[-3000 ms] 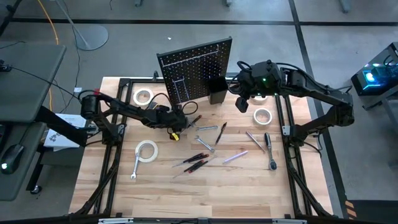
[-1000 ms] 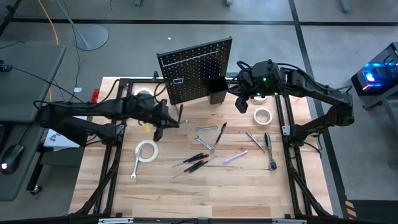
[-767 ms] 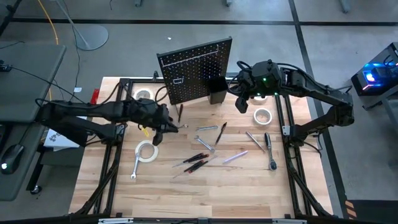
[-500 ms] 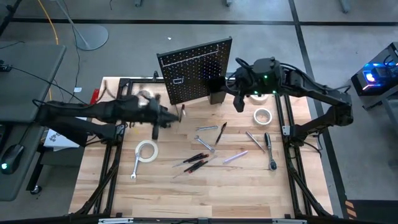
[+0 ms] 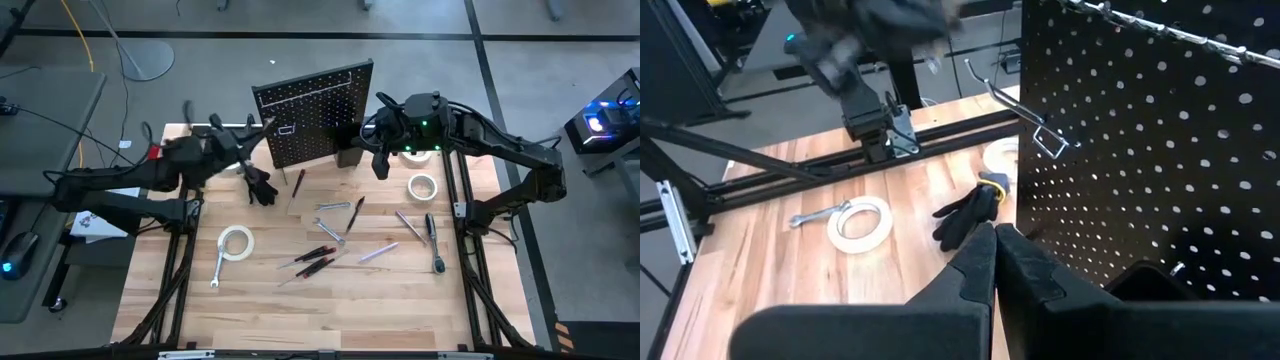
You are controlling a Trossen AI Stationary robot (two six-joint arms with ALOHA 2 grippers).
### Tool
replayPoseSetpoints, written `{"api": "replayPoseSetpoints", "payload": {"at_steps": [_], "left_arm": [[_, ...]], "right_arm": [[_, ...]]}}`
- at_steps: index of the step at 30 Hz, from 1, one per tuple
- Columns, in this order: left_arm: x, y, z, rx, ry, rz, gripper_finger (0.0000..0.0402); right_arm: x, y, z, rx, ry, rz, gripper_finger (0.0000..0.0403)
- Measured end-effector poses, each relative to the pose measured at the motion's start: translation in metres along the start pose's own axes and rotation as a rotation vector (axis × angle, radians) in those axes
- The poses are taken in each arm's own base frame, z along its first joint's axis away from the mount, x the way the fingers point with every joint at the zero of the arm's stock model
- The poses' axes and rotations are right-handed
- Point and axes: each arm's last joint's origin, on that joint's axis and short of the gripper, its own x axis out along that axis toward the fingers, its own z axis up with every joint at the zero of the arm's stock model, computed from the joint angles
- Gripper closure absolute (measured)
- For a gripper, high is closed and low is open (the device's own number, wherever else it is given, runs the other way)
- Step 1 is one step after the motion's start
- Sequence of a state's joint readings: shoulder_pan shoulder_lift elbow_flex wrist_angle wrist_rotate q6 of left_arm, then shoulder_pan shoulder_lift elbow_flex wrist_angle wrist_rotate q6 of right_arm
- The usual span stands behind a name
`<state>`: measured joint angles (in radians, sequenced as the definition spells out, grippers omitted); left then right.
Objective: Hang tools onto peg board
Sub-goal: Hang the silver wrench on the peg board
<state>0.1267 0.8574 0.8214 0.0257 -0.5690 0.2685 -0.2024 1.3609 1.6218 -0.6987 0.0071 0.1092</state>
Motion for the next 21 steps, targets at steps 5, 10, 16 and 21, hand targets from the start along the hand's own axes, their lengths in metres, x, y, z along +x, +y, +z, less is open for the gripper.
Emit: {"api": "replayPoseSetpoints", "payload": {"at_steps": [5,10,16,21], "left_arm": [[0.01,-0.005,-0.007,0.01,0.062,0.067,0.0401],[0.019,-0.014,-0.016,0.056,0.123,0.033,0.0401],[0.017,-0.026,-0.023,-0.002,0.171,-0.107,0.0401],[0.011,-0.032,-0.022,-0.01,0.172,-0.165,0.0401]], "right_arm": [[0.0,0.0,-0.001,0.021,0.014,-0.002,0.0403],[0.0,0.0,-0.002,0.021,0.016,-0.002,0.0403],[0.0,0.0,-0.002,0.021,0.022,-0.003,0.0403],[0.0,0.0,-0.002,0.022,0.023,-0.003,0.0403]]}}
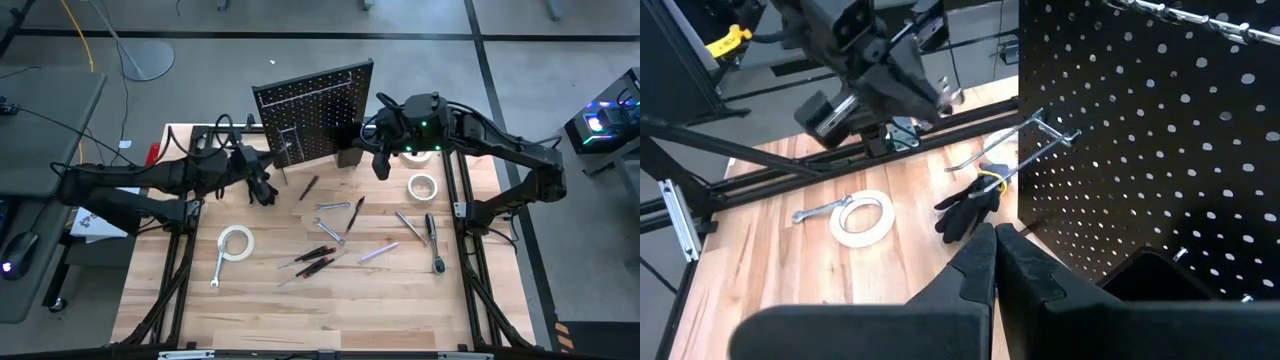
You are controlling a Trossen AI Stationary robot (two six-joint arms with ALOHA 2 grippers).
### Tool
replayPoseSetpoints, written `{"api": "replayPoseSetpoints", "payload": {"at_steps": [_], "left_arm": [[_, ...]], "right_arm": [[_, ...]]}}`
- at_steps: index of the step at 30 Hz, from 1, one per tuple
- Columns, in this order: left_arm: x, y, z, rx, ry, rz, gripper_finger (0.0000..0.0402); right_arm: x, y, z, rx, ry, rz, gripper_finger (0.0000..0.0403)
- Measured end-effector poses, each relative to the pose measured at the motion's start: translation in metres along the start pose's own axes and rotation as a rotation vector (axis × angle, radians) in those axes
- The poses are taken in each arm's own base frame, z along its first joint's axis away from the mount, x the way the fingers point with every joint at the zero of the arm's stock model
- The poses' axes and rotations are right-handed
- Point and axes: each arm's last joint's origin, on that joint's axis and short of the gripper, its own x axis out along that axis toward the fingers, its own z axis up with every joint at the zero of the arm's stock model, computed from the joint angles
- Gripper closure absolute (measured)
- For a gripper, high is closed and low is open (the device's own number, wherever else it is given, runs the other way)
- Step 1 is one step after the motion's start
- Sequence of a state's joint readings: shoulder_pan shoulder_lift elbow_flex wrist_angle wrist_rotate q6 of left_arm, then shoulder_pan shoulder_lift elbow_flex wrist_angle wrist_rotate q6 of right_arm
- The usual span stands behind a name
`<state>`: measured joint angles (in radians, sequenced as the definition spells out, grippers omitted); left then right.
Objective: Hang tools onto peg board
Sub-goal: Hang the silver wrench on the peg board
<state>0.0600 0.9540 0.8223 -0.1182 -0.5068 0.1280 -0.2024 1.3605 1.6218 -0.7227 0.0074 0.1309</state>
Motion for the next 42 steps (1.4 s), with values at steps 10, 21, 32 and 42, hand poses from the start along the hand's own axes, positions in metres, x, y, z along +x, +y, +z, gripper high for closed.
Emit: {"api": "replayPoseSetpoints", "payload": {"at_steps": [10,21,32,42], "left_arm": [[-0.033,0.011,0.046,-0.241,-0.246,-0.135,0.04],[-0.032,0.0,0.069,-0.539,-0.461,-0.437,0.0401],[-0.004,-0.017,0.075,-0.558,-0.574,-0.43,0.0401],[0.013,-0.027,0.079,-0.563,-0.587,-0.429,0.0401]], "right_arm": [[0.0,0.0,0.0,0.0,-0.002,0.016,0.0403],[0.037,0.024,0.022,0.072,-0.201,0.327,0.0401],[0.053,0.039,0.046,0.181,-0.488,0.453,0.0252],[0.068,0.038,0.042,0.209,-0.472,0.41,0.0202]]}}
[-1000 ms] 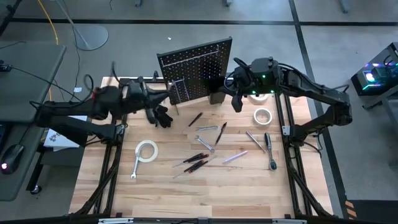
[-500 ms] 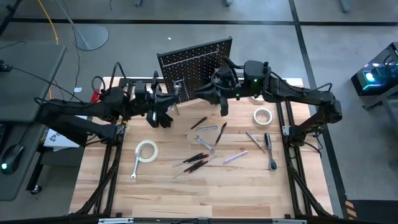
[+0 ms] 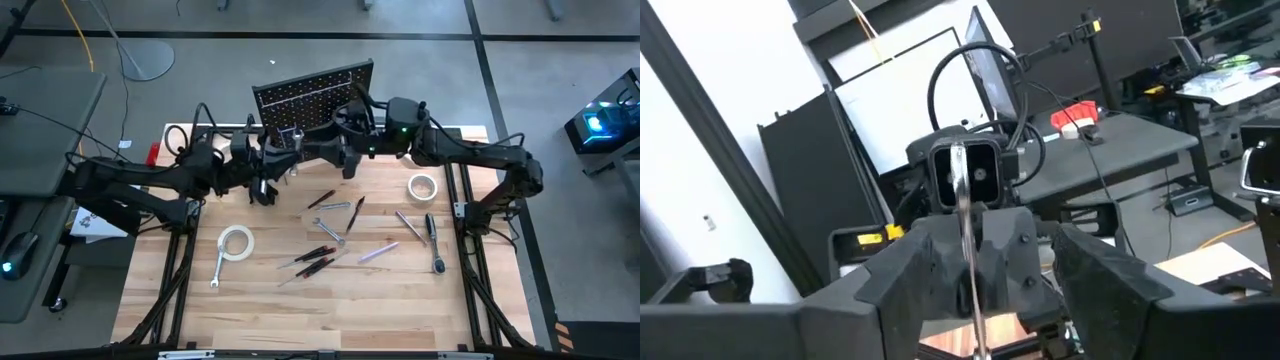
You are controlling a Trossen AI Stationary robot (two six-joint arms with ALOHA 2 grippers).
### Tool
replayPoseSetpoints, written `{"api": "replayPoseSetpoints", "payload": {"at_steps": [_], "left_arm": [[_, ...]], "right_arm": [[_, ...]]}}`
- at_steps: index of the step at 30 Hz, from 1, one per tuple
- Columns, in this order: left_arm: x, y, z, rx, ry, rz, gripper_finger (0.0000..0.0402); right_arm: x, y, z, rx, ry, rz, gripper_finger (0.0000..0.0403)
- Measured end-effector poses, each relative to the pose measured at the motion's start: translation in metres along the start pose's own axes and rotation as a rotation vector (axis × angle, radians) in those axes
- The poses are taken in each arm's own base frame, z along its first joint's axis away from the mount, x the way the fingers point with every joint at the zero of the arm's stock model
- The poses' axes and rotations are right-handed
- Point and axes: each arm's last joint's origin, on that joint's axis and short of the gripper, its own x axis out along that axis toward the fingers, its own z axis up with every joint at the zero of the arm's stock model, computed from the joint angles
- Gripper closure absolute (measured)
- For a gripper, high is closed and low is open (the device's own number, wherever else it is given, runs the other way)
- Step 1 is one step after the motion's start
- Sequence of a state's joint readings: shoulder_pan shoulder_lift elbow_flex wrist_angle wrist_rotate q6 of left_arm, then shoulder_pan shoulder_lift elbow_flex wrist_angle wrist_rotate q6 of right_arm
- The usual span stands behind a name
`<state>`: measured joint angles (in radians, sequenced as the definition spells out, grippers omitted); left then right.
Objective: Hang tools onto peg board
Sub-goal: Hang the silver wrench on the peg board
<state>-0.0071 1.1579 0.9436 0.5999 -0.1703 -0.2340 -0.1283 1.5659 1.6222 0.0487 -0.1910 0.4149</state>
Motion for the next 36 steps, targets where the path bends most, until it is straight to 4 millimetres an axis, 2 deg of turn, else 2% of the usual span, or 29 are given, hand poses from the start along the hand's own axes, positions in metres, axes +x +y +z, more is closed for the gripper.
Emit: {"api": "replayPoseSetpoints", "payload": {"at_steps": [8,14,18,23,31,36], "left_arm": [[0.013,0.0,-0.012,0.006,0.034,0.008,0.0401],[0.018,0.001,-0.013,0.008,0.037,0.012,0.0401],[0.017,0.003,-0.008,0.018,0.017,0.023,0.0401],[0.016,0.004,-0.006,0.02,0.014,0.024,0.0401],[0.016,0.005,-0.008,0.019,0.038,0.027,0.0399],[0.013,0.006,-0.006,0.038,0.066,0.044,0.0363]], "right_arm": [[0.0,0.001,0.001,-0.005,-0.003,0.031,0.0201],[0.0,0.001,0.001,-0.01,-0.001,0.033,0.0207],[0.0,0.001,0.001,-0.022,0.0,0.031,0.0254],[0.0,0.001,0.0,-0.04,0.011,0.04,0.0381],[0.0,0.001,-0.001,-0.038,0.023,0.055,0.0396],[-0.004,0.003,0.0,-0.037,0.04,0.049,0.0399]]}}
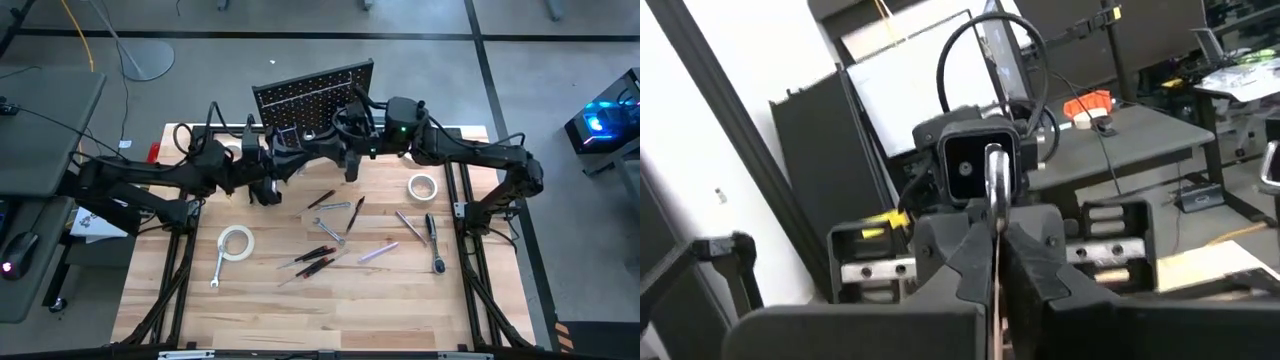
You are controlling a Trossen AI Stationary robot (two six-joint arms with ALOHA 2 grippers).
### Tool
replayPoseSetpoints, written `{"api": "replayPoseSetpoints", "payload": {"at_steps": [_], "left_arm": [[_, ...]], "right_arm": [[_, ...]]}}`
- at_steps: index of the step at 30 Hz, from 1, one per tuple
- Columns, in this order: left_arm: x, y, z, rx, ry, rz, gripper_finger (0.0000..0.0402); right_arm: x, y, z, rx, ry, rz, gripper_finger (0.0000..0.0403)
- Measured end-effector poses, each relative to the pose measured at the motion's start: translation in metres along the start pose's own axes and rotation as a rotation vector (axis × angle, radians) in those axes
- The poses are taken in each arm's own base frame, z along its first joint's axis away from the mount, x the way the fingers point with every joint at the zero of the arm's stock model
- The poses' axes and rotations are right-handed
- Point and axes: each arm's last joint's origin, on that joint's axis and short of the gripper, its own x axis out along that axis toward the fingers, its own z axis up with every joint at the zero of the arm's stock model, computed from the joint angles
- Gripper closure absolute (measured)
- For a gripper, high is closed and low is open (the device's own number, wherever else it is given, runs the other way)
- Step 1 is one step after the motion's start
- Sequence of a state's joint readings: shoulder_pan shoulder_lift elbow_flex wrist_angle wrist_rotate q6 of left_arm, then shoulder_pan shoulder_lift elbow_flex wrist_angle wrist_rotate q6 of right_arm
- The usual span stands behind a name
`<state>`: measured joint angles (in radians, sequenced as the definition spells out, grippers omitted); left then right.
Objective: Hang tools onto peg board
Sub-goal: Hang the silver wrench on the peg board
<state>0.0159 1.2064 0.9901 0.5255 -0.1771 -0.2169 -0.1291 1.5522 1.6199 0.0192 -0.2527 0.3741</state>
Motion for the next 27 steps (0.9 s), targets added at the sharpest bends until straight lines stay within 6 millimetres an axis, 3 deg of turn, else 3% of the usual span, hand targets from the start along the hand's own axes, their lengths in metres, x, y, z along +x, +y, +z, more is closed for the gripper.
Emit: {"api": "replayPoseSetpoints", "payload": {"at_steps": [10,15,17,23,27], "left_arm": [[-0.038,0.012,0.016,0.07,0.209,0.157,0.0266],[-0.062,0.016,0.009,0.001,0.365,0.216,0.0246],[-0.066,0.015,-0.001,-0.074,0.319,0.202,0.0243],[-0.075,0.016,-0.047,-0.318,-0.052,0.155,0.0241],[-0.078,0.018,-0.044,-0.371,-0.35,0.151,0.0241]], "right_arm": [[-0.026,0.009,0.019,-0.056,-0.013,-0.044,0.0402],[-0.031,0.01,0.023,-0.112,-0.06,-0.144,0.0402],[-0.03,0.01,0.025,-0.129,-0.093,-0.16,0.0402],[-0.01,0.004,0.03,-0.194,-0.314,-0.168,0.0402],[-0.002,0.003,0.037,-0.229,-0.539,-0.146,0.0402]]}}
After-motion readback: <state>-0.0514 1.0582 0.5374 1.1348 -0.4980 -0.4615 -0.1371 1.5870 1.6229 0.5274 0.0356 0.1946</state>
